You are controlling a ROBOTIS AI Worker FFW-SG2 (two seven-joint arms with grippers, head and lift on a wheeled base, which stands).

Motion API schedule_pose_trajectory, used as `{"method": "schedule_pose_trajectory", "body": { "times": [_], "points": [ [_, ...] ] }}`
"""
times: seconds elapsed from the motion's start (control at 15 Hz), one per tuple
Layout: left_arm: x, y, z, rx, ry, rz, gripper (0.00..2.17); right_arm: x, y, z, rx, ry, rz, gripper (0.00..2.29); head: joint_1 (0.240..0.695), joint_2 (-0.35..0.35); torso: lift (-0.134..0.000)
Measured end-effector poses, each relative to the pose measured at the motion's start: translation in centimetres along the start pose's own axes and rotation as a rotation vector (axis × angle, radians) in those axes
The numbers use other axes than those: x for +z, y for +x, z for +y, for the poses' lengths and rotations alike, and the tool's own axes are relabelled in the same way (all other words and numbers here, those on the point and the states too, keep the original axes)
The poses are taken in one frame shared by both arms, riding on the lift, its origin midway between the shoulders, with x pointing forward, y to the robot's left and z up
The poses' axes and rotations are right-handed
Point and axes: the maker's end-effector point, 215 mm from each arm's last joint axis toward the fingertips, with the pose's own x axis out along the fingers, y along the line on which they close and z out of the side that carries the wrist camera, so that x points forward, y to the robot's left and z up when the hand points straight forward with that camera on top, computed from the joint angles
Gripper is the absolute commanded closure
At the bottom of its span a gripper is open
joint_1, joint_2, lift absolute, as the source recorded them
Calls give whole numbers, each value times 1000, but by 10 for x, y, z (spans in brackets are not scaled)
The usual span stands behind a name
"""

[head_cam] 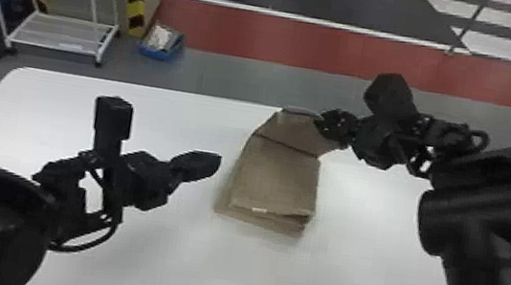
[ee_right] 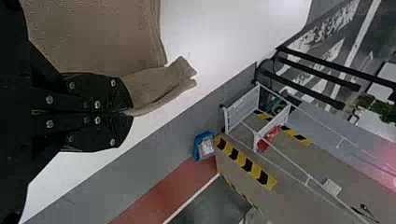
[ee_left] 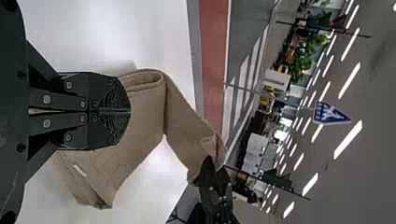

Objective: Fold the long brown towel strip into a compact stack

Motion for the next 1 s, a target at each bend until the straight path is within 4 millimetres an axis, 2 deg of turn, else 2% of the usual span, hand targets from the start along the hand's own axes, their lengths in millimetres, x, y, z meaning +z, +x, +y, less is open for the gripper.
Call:
{"method": "schedule_pose_trajectory", "body": {
  "times": [0.13,0.33,0.73,1.0],
  "points": [
    [-10,12,-12,-41,-15,31,1517,7,-3,-8,-8,42,-35,1450,695,-169,-125],
    [-22,24,-25,-70,-25,72,1517,18,5,-8,2,53,-61,1450,695,-176,-125],
    [-36,38,-39,-109,-58,103,1517,36,31,12,53,48,-76,1450,695,-163,-125],
    [-44,49,-42,-116,-63,123,1517,66,48,39,104,41,-119,1450,695,-132,-125]
  ]
}}
